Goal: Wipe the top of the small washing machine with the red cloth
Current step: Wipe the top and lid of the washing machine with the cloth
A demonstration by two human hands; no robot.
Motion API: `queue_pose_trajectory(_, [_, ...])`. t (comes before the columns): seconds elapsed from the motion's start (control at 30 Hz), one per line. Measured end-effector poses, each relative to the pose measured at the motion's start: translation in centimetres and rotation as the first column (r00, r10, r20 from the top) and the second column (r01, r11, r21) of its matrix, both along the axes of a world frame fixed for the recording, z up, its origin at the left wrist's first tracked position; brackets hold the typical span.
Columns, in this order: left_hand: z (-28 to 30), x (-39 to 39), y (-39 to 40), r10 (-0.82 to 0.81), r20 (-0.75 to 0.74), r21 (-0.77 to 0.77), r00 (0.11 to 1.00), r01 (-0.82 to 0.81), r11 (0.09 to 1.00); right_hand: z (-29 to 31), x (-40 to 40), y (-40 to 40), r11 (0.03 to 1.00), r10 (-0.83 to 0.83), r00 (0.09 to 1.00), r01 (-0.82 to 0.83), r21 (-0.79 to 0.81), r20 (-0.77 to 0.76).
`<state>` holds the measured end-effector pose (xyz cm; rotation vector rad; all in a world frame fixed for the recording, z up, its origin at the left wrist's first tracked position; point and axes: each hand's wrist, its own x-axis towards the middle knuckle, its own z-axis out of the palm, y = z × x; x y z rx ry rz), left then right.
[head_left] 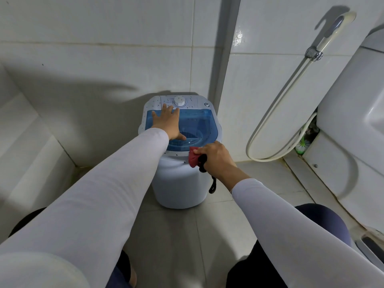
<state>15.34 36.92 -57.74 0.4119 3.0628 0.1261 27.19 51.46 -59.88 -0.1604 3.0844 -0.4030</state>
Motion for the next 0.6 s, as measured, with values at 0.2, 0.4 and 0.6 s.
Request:
queue_pose_trajectory(0.2, [-0.2,0.1,-0.2,-0.024,-0.016,0.029,1.0,0.024,0.999,0.3,0.0,-1.1,0.99,0.09,0.996,-0.088,0.11,-0.009])
queue_pose_trajectory(0.4, [-0.7,-0.1,-0.7,-0.047,-0.026,0.068,0.999,0.049,0.996,0.1,0.1,-2.9,0.968,0.199,0.979,-0.188,0.169,-0.052])
queue_pose_trajectory(0.6, [-0.7,-0.1,-1.0,-0.039,-0.033,0.102,0.999,0.042,0.994,0.2,-0.2,-4.0,0.962,0.228,0.971,-0.213,0.171,-0.07])
